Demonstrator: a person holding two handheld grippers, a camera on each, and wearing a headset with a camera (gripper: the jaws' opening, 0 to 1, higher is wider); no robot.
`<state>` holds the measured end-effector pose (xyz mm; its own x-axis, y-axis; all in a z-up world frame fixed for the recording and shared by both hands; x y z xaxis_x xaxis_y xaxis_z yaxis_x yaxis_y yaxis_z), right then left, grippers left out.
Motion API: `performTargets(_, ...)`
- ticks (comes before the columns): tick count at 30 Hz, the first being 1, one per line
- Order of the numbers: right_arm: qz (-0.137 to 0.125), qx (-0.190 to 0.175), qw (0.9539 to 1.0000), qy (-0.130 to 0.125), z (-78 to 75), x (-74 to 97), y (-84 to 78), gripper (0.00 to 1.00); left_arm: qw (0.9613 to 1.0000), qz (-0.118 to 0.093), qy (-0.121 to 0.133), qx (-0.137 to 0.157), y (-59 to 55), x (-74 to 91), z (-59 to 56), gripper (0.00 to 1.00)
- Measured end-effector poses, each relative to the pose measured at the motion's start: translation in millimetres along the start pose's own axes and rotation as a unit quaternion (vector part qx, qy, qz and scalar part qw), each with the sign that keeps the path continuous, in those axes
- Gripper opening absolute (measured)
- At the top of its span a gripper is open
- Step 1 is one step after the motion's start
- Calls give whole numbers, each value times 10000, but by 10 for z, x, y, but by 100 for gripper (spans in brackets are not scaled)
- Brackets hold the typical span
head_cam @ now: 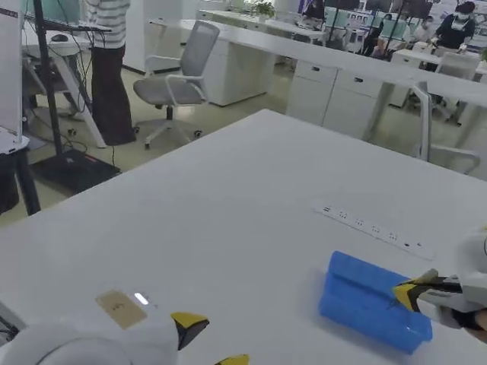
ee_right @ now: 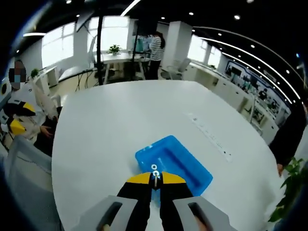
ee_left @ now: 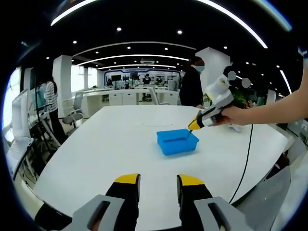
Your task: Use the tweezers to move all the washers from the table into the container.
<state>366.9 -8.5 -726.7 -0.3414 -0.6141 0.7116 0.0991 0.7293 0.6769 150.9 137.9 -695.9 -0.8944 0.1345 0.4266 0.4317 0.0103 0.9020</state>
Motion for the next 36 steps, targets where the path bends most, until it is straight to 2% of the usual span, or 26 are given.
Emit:
performTargets(1, 110, 129, 9998, 83, 52, 2, -28, 1, 10000, -10, -6, -14, 7, 5, 6, 30)
performTargets(3, 426, 373, 9978, 358, 273, 12, -117, 2, 10000, -31, -43, -50, 24, 21, 19, 31)
performTargets(4, 699, 589, 9948, 456, 360, 3, -223, 2, 9999, -27, -75, -69, 30, 31, 24, 32)
performTargets(5, 855, 712, 9924, 525, 413, -11, -297, 2, 9999, -37, -79, -75, 33, 38, 29, 32)
performTargets(8, 1450, 976, 9815, 784, 602, -44, -572, 2, 9999, -44, -119, -104, 28, 52, 39, 32)
performTargets(10, 1844, 1111, 9719, 951, 691, -73, -740, 2, 9998, -46, -138, -99, 19, 66, 41, 34)
performTargets(11, 1923, 1226, 9694, 904, 689, -93, -784, 2, 9998, -58, -145, -93, 16, 76, 40, 34)
performTargets(12, 2085, 1360, 9640, 934, 698, -113, -843, 2, 9998, -67, -150, -84, 13, 89, 41, 35)
performTargets(14, 2326, 1382, 9569, 1059, 723, -164, -936, 2, 9998, -69, -145, -67, -2, 111, 47, 35)
performTargets(17, 2348, 1322, 9548, 1254, 782, -265, -977, 2, 9999, -78, -108, -37, -25, 132, 62, 37)
performTargets(18, 2195, 1319, 9582, 1277, 801, -301, -918, 3, 9999, -68, -95, -32, -33, 136, 69, 36)
performTargets(19, 2289, 1353, 9551, 1308, 822, -331, -896, 2, 10000, -52, -70, -30, -42, 145, 78, 36)
performTargets(23, 2402, 1657, 9449, 1481, 895, -469, -889, 3, 10000, -58, 14, -4, -46, 169, 115, 36)
performTargets(28, 2488, 1684, 9396, 1640, 995, -630, -956, 4, 9999, -14, 82, -59, -36, 181, 141, 36)
performTargets(29, 2463, 1713, 9400, 1627, 1015, -635, -951, 3, 9999, -15, 101, -73, -31, 183, 151, 36)
performTargets(30, 2477, 1905, 9362, 1607, 980, -629, -934, 4, 9999, -13, 113, -77, -29, 182, 158, 36)
performTargets(31, 2405, 1809, 9400, 1610, 999, -641, -930, 4, 9999, -3, 127, -76, -28, 180, 165, 36)
performTargets(34, 2383, 1893, 9383, 1643, 1009, -628, -944, 4, 9999, 10, 133, -71, -9, 156, 160, 36)
performTargets(36, 2317, 1943, 9398, 1590, 1008, -626, -947, 6, 9999, 13, 104, -108, 10, 132, 140, 37)
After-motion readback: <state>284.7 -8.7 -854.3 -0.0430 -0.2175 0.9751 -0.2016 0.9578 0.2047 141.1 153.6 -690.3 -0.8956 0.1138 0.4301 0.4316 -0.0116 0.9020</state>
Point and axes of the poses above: the centre of the closed fingertips' face, and the gripper's own axes: x roughly backward along the fingers, z roughly to its left, y roughly out of its top, the point moved 3 cm from there along x, roughly backward along the fingers, and after that the axes turned 1 degree about x, right-handed, at the moved point
